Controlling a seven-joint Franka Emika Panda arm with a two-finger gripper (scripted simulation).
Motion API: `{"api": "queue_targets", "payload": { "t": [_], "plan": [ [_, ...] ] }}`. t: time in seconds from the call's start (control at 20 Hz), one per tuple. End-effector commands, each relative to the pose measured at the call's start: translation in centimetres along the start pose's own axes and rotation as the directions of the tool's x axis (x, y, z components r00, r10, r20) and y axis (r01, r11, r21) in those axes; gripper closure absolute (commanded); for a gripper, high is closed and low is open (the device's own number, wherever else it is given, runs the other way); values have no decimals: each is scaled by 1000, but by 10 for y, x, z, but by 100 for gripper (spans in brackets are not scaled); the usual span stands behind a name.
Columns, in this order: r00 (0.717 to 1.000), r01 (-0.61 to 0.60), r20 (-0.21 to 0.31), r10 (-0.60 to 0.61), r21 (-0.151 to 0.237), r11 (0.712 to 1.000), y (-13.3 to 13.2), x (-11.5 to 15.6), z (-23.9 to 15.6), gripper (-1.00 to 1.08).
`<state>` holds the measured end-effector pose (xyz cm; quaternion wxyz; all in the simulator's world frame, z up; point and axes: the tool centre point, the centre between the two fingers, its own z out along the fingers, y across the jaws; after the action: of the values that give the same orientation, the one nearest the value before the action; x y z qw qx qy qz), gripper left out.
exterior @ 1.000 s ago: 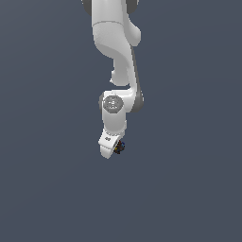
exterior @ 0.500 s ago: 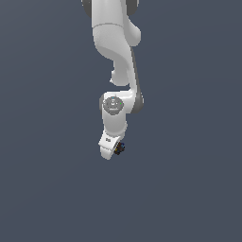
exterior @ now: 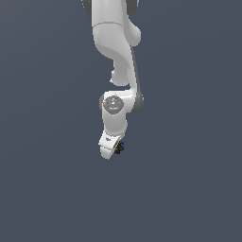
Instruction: Pick up the object and move it to a goal position.
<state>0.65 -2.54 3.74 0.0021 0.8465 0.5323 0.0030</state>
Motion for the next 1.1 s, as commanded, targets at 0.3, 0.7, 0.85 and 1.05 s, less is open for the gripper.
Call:
{"api": "queue_targets", "payload": {
  "t": [0.3,0.7,0.85,1.05],
  "plan": [
    [1000,0,0,0,-2,1000,-6,-1,-34,108],
    [1000,1,2,-1,-1,1000,-19,-1,-102,108],
    [1000,2,2,-2,0,1000,-25,-2,-136,108],
    [1000,2,2,-2,2,1000,-34,-2,-185,108]
  ]
}}
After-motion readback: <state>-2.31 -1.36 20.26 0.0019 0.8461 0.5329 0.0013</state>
